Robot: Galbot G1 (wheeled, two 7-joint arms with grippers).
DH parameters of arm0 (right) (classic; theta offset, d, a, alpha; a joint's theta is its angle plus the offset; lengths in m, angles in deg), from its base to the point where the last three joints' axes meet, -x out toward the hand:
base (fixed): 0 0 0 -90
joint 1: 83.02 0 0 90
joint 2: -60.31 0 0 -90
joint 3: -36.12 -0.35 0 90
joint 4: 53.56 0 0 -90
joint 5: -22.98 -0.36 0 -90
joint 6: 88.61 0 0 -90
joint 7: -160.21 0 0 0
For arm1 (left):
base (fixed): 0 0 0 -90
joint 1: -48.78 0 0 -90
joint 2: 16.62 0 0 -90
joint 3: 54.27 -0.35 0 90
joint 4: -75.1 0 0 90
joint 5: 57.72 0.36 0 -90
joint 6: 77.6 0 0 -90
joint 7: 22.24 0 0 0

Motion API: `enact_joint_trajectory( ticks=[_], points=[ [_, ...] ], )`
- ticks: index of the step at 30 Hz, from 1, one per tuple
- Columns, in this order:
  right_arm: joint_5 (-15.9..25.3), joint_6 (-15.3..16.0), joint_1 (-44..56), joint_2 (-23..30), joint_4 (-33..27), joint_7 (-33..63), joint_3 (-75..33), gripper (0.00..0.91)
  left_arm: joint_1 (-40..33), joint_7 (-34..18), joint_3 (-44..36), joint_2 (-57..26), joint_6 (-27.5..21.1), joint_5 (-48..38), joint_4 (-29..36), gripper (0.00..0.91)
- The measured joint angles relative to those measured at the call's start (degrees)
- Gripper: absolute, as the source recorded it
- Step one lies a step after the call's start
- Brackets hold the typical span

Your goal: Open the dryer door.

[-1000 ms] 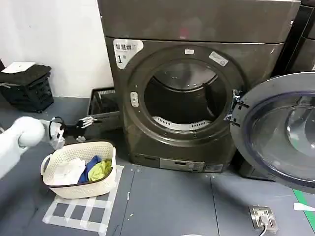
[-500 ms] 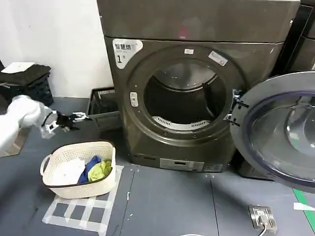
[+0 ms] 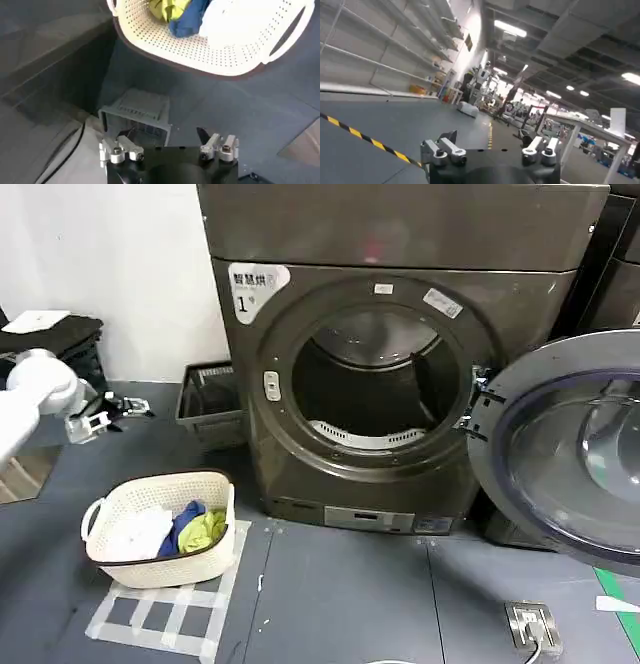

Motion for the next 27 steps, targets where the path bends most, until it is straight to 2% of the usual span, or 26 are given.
enact_joint_trajectory(
  ticks=[6, 11, 20, 27],
  points=[
    [0.0, -0.01, -0.04, 0.3, 0.42, -0.01, 0.1, 0.907, -0.74, -0.06, -4.32, -1.48, -0.03, -5.83, 1.82, 0.907],
    [-0.01, -0.12, 0.11, 0.33, 0.46, -0.01, 0.11, 0.907, 0.11, -0.05, -7.83, -3.81, -0.05, -8.52, 5.78, 0.907],
    [-0.65, -0.28, -0.1, 0.38, 0.91, -0.02, 0.45, 0.907, 2.79, -0.1, -10.42, -8.03, -0.08, -4.27, 10.49, 0.907],
    [-3.55, -3.47, 0.05, 0.96, 0.24, 0.33, 0.8, 0.907, 4.13, -0.17, -10.66, -9.04, -0.08, -3.73, 12.25, 0.907]
  ],
)
